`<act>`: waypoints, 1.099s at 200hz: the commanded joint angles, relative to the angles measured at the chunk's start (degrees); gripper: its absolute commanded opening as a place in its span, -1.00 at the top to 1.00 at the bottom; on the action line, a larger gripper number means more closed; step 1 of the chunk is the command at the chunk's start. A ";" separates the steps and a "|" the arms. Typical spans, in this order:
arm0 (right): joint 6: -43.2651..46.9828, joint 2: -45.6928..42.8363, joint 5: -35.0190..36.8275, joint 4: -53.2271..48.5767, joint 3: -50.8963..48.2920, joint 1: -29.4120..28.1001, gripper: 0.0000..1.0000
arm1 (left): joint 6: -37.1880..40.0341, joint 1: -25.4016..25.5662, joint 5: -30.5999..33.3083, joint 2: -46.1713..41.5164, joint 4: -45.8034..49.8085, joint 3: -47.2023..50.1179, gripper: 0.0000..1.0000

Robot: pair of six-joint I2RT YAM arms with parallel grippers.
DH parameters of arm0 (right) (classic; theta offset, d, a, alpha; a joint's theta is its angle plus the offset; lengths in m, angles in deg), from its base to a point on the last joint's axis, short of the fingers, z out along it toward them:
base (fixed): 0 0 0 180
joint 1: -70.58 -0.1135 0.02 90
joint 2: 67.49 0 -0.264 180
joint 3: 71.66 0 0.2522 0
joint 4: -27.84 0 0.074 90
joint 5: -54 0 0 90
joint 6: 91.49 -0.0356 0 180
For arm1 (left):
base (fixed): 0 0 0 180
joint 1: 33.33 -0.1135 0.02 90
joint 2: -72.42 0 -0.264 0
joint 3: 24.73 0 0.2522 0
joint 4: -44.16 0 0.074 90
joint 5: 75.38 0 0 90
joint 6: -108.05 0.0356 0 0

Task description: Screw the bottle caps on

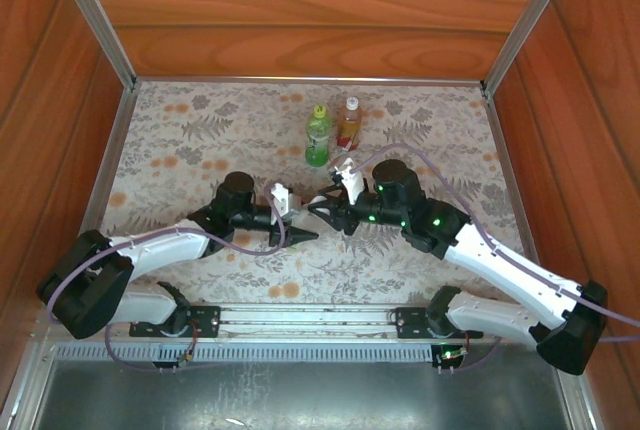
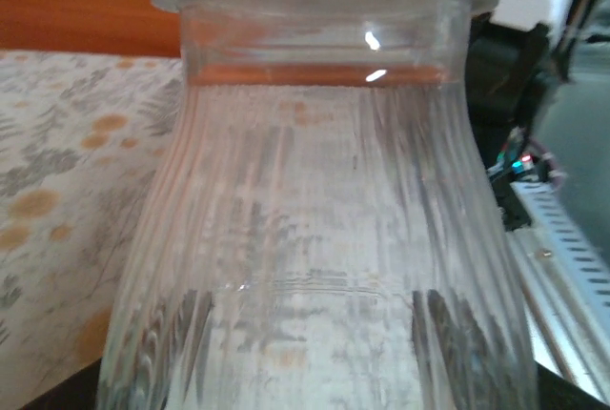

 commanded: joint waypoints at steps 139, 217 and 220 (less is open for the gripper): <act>3.07 -9.21 0.48 20.47 -10.50 -1.56 -0.67 | -11.65 -4.32 -21.06 2.76 -3.80 -6.98 0.10; -0.88 -2.17 -0.53 25.51 -9.10 -1.56 0.14 | -9.17 -3.86 -20.85 5.45 -3.87 -6.97 0.08; -0.83 -2.10 -0.53 25.38 -9.11 -1.56 0.14 | -9.11 -3.94 -20.77 5.50 -3.85 -6.97 0.08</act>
